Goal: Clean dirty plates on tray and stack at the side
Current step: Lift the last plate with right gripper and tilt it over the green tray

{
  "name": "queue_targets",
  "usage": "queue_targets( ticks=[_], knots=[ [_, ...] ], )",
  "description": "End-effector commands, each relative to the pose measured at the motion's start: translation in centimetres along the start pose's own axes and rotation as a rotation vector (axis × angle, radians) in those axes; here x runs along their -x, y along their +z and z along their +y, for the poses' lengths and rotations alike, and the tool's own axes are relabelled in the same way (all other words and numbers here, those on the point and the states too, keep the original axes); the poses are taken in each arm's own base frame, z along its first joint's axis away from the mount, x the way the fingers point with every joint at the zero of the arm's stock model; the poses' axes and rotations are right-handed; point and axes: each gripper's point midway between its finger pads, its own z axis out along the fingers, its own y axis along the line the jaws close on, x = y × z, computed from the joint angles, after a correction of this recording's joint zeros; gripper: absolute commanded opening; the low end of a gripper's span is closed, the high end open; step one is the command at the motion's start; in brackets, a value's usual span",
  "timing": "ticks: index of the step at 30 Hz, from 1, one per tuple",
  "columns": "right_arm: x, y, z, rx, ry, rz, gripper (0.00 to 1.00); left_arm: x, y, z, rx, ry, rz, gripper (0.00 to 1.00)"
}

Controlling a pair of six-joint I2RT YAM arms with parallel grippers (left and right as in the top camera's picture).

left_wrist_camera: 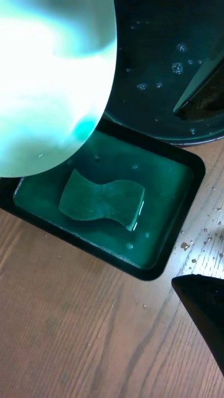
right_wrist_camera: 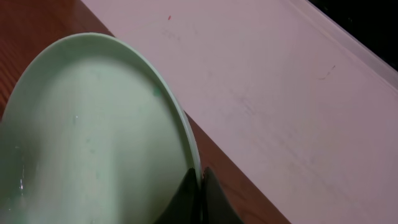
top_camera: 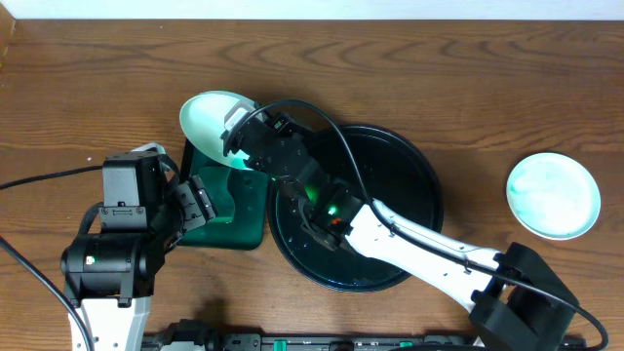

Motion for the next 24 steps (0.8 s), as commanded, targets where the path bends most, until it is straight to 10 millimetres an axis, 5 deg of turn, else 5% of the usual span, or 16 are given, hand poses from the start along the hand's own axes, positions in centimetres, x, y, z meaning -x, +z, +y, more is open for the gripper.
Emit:
queue_targets(
  ticks=[1, 15, 19, 24],
  knots=[
    [1.4, -0.6, -0.5, -0.014, -0.005, -0.03, 0.01, 0.5, -0.4, -0.1, -0.002, -0.004, -0.013, 0.79],
    [1.5, -0.6, -0.7, -0.025, -0.019, -0.033, 0.01, 0.5, -0.4, -0.1, -0.002, -0.004, -0.013, 0.79],
    [2.3, -1.5, -2.2, -0.161, -0.012, -0.022, 0.01, 0.5, -0.4, -0.1, -0.002, -0.004, -0.013, 0.79],
    [3.1, -2.4, -0.3, -0.135, -0.091, -0.027, 0.01, 0.5, -0.4, -0.1, -0.002, -0.004, -0.013, 0.79]
  ],
)
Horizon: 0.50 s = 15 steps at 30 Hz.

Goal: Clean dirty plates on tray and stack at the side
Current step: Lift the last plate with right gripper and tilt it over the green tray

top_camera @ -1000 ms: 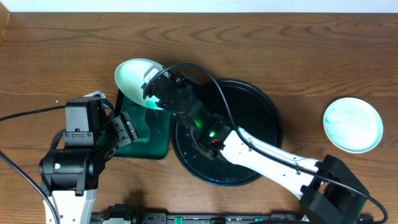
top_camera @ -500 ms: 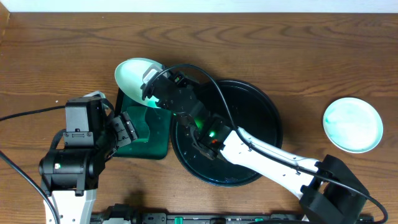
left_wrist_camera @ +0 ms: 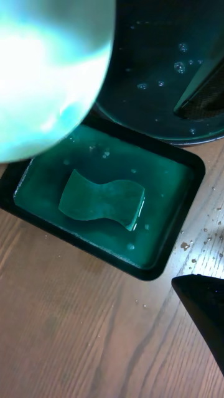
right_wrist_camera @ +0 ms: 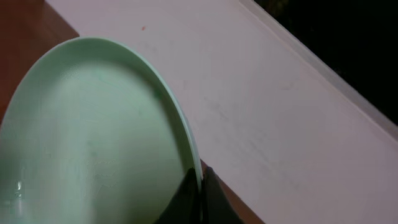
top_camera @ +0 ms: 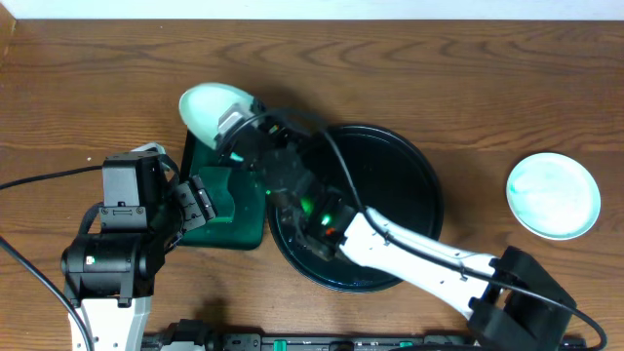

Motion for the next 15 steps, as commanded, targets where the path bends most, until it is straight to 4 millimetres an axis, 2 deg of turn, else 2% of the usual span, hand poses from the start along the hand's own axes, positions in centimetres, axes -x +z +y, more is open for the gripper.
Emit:
queue_targets(
  ticks=[1, 5, 15],
  knots=[
    [1.37, -1.24, 0.11, -0.021, -0.043, -0.008, 0.01, 0.5, -0.39, -0.09, -0.002, -0.004, -0.013, 0.79],
    [1.73, -1.6, 0.69, -0.01, -0.062, -0.016, 0.01, 0.5, -0.39, -0.09, -0.002, -0.004, -0.013, 0.79],
    [1.26, -1.46, 0.11, -0.035, -0.063, 0.005, 0.01, 0.5, -0.39, -0.09, -0.002, -0.004, -0.013, 0.79]
  ],
)
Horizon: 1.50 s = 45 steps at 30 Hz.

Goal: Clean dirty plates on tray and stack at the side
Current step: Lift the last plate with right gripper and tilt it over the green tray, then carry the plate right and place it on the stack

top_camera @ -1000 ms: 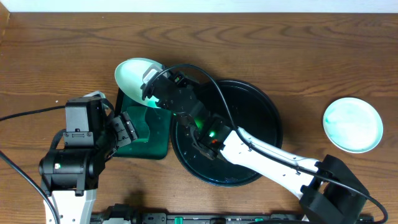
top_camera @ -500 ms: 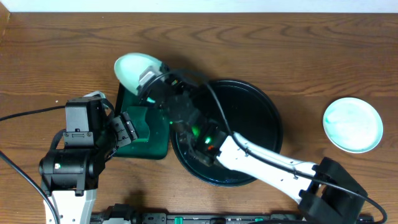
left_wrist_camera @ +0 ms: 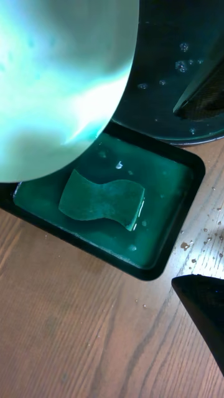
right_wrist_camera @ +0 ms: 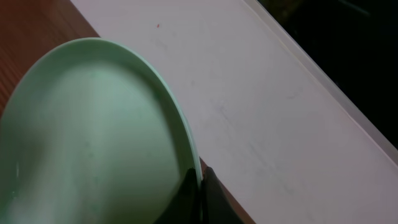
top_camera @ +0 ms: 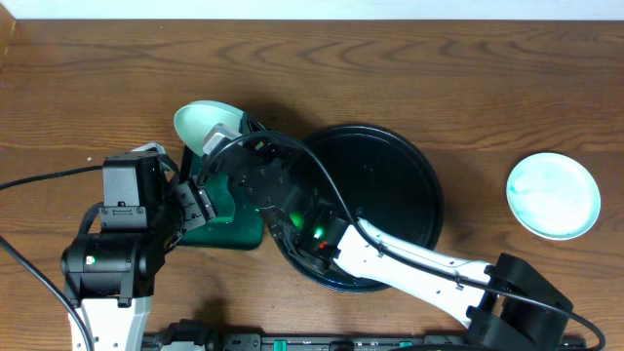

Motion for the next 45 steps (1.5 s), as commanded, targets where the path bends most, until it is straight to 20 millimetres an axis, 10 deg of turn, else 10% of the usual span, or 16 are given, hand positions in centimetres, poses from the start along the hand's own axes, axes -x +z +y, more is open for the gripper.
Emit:
queue_targets(
  ticks=[1, 10, 16, 23, 33, 39, 45],
  knots=[
    [0.3, -0.3, -1.9, -0.066, 0.015, 0.014, 0.01, 0.5, -0.4, -0.1, -0.002, -0.004, -0.013, 0.79],
    [-6.0, 2.3, -4.3, -0.083, 0.437, 0.169, 0.01, 0.5, -0.4, -0.1, -0.002, -0.004, -0.013, 0.8],
    [-9.4, 3.6, -1.2, 0.405, 0.883, 0.283, 0.01, 0.5, -0.4, -0.1, -0.002, -0.004, -0.013, 0.8],
    [-12.8, 1.6, -8.4, 0.561, 1.207, 0.38, 0.01, 0.5, -0.4, -0.1, -0.002, -0.004, -0.013, 0.79],
    [-29.6, -10.8, -23.6, -0.093, 1.332, 0.835, 0.01, 0.5, -0.4, -0.1, -0.002, -0.004, -0.013, 0.79],
    [-40.6, -21.0, -27.1, -0.466, 1.518, 1.15, 0.01, 0.5, -0.4, -0.1, -0.002, -0.004, -0.013, 0.8],
    [-46.6, -27.7, -27.6, -0.739, 1.73, 1.246, 0.01, 0.5, -0.4, -0.1, -0.002, -0.004, -0.013, 0.8]
  ],
)
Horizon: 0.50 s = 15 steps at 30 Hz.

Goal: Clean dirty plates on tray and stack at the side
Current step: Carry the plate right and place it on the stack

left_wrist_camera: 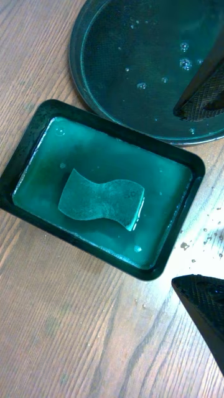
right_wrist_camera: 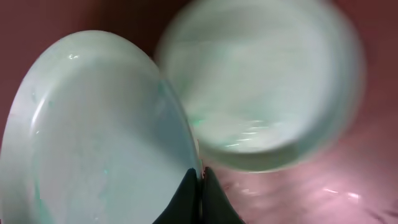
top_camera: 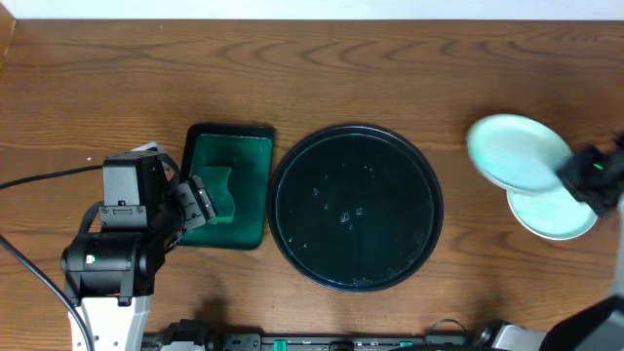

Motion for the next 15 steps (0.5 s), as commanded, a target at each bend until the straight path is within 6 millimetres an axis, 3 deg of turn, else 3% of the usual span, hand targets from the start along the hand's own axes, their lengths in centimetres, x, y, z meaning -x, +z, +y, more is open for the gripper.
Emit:
queue_targets(
  ticks=[1, 5, 10, 12, 14, 15],
  knots=[
    [0.3, 1.5, -5.5, -0.107, 0.203, 0.014, 0.01, 0.5, -0.5, -0.1, -0.003, -0.004, -0.016, 0.8],
    [0.0, 3.5, -11.1, -0.203, 0.401, 0.006, 0.01, 0.5, -0.5, -0.1, -0.003, -0.004, -0.016, 0.79],
    [-1.0, 5.1, -12.9, -0.19, 0.468, 0.018, 0.01, 0.5, -0.5, -0.1, -0.003, -0.004, -0.016, 0.8],
    [-0.8, 5.2, -12.0, -0.139, 0.452, 0.027, 0.02, 0.5, -0.5, -0.1, -0.003, -0.004, -0.016, 0.79],
    [-0.1, 4.9, -8.1, 0.064, 0.358, 0.043, 0.39, 0.5, -0.5, -0.1, -0.003, -0.004, -0.016, 0.8],
    [0.0, 4.4, -6.4, 0.14, 0.321, 0.05, 0.41, 0.5, -0.5, -0.1, -0.003, -0.004, -0.016, 0.79]
  ],
)
